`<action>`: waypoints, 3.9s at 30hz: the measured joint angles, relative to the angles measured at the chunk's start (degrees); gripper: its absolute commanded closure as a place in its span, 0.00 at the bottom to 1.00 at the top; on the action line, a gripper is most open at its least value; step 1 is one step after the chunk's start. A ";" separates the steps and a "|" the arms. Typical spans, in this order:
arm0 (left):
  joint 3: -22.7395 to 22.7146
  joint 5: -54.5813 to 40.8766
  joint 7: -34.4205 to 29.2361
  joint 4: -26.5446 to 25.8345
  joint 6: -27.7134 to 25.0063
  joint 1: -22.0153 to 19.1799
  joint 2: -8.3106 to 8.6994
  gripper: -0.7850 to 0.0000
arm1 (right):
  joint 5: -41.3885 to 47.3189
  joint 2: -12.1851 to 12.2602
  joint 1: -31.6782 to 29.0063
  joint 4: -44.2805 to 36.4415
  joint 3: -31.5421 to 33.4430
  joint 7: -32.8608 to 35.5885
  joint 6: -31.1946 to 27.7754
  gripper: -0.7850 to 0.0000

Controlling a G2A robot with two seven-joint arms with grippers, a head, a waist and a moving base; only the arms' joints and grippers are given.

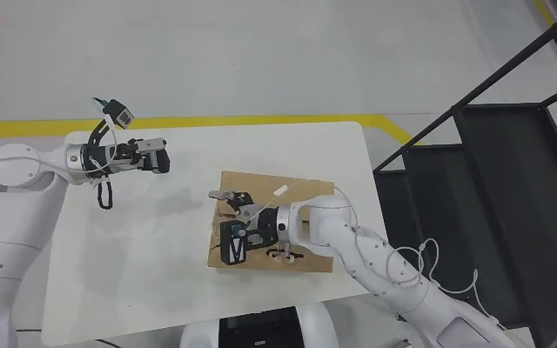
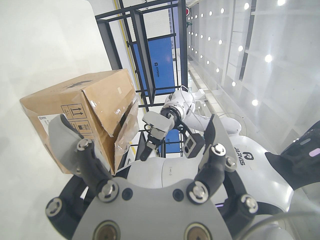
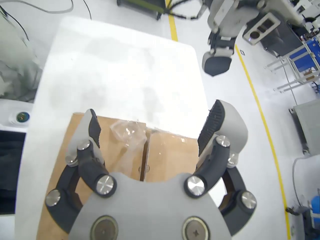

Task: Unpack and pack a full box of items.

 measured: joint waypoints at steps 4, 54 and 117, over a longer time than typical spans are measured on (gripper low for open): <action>0.00 0.00 0.00 0.00 0.00 0.00 0.00 0.00 | 4.94 0.68 0.91 0.90 3.53 -1.67 -5.47 0.00; 12.23 5.40 -10.31 -5.90 6.01 2.88 -3.93 0.81 | 33.77 21.21 -13.66 -0.16 22.73 -11.40 -13.58 0.00; 12.22 -0.03 -10.47 -19.96 18.97 10.05 0.73 0.00 | 30.15 19.74 -7.45 3.86 9.88 -9.82 -13.58 0.00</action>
